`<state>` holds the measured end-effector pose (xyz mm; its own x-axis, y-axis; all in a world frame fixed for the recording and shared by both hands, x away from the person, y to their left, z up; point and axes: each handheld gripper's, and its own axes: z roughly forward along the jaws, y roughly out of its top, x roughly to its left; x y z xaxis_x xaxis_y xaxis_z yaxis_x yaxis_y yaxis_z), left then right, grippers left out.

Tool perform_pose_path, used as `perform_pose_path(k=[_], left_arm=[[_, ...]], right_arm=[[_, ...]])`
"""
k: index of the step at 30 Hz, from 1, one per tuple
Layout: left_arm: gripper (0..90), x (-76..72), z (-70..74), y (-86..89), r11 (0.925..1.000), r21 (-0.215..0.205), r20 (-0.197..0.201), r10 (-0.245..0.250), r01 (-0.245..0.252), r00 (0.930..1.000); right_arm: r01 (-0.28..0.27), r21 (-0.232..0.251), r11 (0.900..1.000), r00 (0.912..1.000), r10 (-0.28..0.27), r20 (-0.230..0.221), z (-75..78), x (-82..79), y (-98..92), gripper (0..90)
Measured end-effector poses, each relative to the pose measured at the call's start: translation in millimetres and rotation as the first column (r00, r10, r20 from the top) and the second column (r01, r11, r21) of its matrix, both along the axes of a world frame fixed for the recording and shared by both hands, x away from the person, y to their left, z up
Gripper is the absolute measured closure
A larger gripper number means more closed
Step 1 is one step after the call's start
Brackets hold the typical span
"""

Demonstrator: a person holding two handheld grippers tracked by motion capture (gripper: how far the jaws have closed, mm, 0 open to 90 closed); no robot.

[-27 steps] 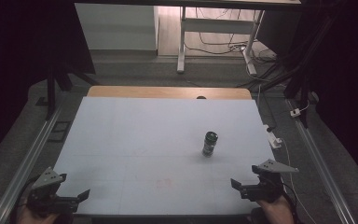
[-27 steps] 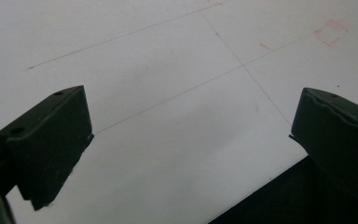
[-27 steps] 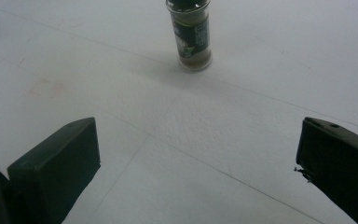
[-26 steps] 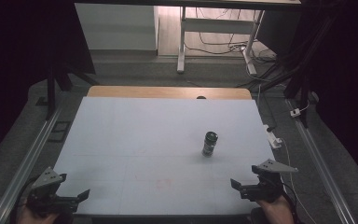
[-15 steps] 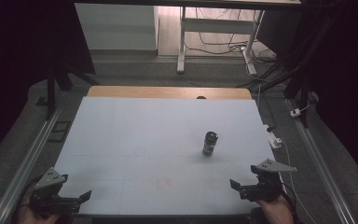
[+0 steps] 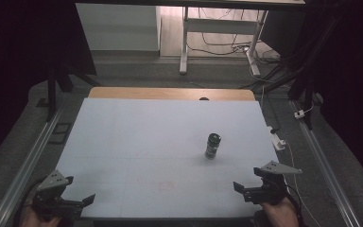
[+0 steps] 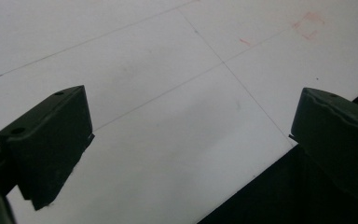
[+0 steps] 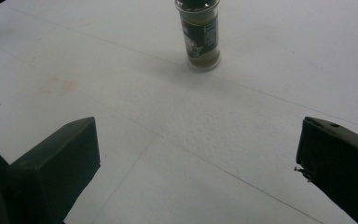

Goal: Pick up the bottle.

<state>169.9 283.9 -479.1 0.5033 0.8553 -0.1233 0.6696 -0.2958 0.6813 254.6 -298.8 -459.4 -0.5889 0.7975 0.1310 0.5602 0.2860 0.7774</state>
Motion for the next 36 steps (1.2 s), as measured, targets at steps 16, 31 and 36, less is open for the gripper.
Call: perform_pose_path(k=[16, 31, 36], left_arm=[[0.8, 2.6, -0.6, 4.5, 0.9971, -0.074, -0.020, -0.018, 0.016, 0.9996], [1.2, 3.0, -1.2, 7.1, 0.9957, -0.092, -0.027, -0.008, 0.005, 0.9996], [0.9, 2.5, -1.2, 8.5, 0.9946, -0.104, -0.023, -0.003, 0.001, 0.9997]], right_arm=[[-0.002, 0.025, 1.000, 0.9997, 0.001, 0.025, 4.7, 4.0, 5.6, 0.0], [-0.037, 0.026, 0.999, 0.9991, 0.036, 0.022, 1.7, 21.4, 17.2, 0.0], [-0.046, 0.020, 0.999, 0.9989, 0.046, 0.003, -1.6, 30.7, 21.2, 0.0]])
